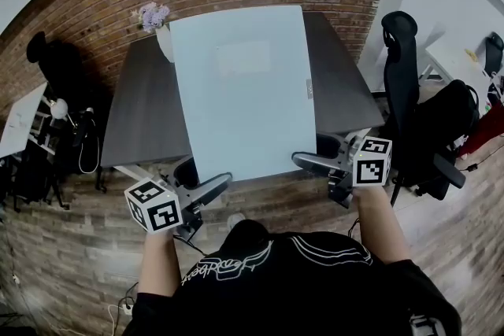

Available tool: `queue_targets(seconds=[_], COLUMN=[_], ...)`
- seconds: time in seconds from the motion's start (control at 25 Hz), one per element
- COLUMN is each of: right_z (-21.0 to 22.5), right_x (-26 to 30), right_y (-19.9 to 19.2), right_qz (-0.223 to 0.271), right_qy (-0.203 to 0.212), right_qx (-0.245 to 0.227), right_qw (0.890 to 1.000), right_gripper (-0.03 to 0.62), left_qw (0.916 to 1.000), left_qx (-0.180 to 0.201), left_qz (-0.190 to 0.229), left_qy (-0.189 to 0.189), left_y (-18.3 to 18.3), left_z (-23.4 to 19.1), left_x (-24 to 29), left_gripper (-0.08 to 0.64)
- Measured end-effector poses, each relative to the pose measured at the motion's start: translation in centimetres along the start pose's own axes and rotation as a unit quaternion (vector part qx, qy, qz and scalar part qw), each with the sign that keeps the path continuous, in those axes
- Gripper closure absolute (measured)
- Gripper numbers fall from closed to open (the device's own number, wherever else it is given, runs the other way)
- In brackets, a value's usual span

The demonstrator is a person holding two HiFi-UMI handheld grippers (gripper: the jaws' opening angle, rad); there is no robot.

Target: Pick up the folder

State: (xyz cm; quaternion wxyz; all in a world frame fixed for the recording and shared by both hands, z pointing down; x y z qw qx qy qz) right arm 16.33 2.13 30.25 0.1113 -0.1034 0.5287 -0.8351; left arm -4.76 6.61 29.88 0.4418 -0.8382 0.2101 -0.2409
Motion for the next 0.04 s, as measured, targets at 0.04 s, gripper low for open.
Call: queue_targets(seconds=[0.04], right_z=[0.04], right_x=[-0.02], right_y=[0.07], right_qz=[0.0], right_qy=[0.0], right_qx=[0.0], right_qw=[1.0], right_gripper=[0.295], left_qw=[1.0], left_qx=[-0.001], left_qz=[0.0], left_qy=[0.0], left_y=[0.06], left_z=[-0.01], left_x=[0.05], left_gripper=[0.193])
Point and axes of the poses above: the fingertips, and each gripper's own axes: x forward along the fingers, z to its right, y out of its top, the point moved 3 cm from there along -x, backward along the fingers, and after that the axes turned 6 degrees about -x, right-handed, at the moved point
